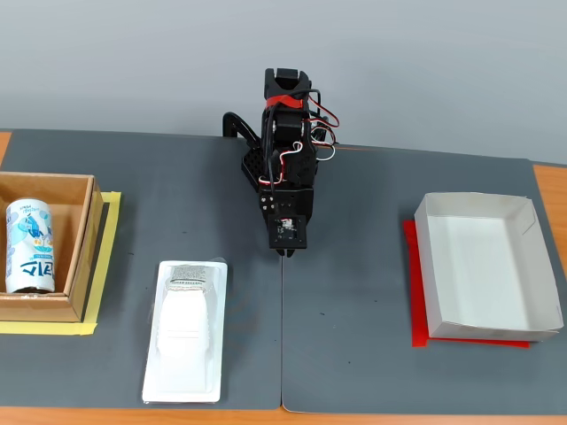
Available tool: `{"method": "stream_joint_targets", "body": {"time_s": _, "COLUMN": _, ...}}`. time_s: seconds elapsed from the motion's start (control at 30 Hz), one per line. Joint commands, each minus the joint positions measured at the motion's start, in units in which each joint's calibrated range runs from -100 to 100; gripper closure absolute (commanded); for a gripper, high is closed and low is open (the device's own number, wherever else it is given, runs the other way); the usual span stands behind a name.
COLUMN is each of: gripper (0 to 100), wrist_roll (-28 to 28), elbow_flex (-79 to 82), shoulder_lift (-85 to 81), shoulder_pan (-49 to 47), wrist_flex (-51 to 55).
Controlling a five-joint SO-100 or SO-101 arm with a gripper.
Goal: Pick the sandwich and put it in the gray box
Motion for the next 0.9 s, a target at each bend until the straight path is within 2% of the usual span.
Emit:
{"method": "stream_joint_targets", "body": {"time_s": 0.0, "gripper": 98, "wrist_roll": 0.09, "elbow_flex": -0.4, "shoulder_lift": -0.17, "shoulder_pan": -0.08, "wrist_flex": -0.46}}
{"method": "stream_joint_targets", "body": {"time_s": 0.87, "gripper": 98, "wrist_roll": 0.2, "elbow_flex": -1.75, "shoulder_lift": -0.09, "shoulder_pan": -0.01, "wrist_flex": -0.46}}
